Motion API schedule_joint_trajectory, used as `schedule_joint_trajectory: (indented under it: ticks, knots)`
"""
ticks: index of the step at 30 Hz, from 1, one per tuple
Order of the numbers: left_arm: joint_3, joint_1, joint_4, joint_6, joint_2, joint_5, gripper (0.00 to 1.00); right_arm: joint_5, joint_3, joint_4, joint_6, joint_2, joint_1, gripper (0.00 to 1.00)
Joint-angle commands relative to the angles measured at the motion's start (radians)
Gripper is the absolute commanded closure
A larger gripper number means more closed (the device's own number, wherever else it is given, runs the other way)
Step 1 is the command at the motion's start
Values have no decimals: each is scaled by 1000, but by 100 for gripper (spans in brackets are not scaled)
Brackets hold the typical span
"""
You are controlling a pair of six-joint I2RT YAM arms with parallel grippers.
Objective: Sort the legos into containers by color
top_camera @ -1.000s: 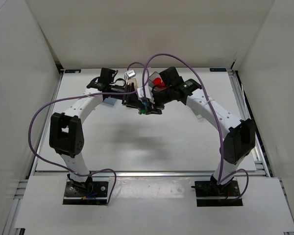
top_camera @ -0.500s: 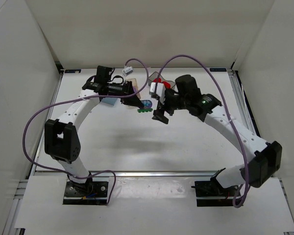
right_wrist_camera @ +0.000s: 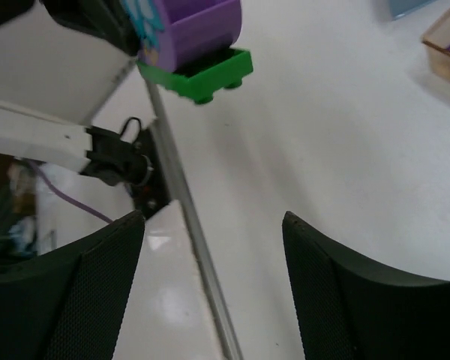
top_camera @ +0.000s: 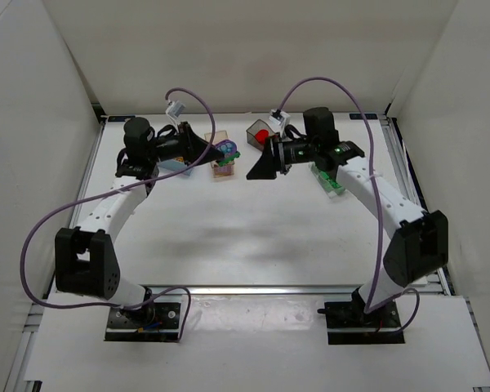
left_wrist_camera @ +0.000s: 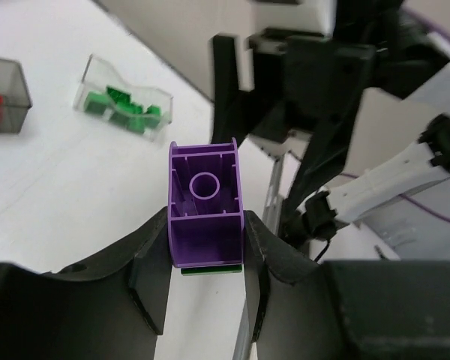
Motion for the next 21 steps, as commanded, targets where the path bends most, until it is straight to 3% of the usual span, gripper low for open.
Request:
schedule_joint_trajectory:
  ticks: [1, 4, 5, 9, 21]
  knots:
    - [17, -3, 292, -252, 26, 46, 90, -187, 91, 192, 243, 60, 1, 23]
    - [43, -4, 457, -440, 104, 139, 90, -252, 148, 261, 277, 121, 7, 24]
    - [49, -4, 520, -575, 151, 158, 90, -283, 162, 290, 286, 131, 7, 24]
    - [75, -4, 914, -902, 267, 210, 90, -329, 170, 335, 303, 157, 7, 23]
    - [112, -3, 955, -961, 311, 230, 90, -345, 190, 268, 246, 203, -5, 24]
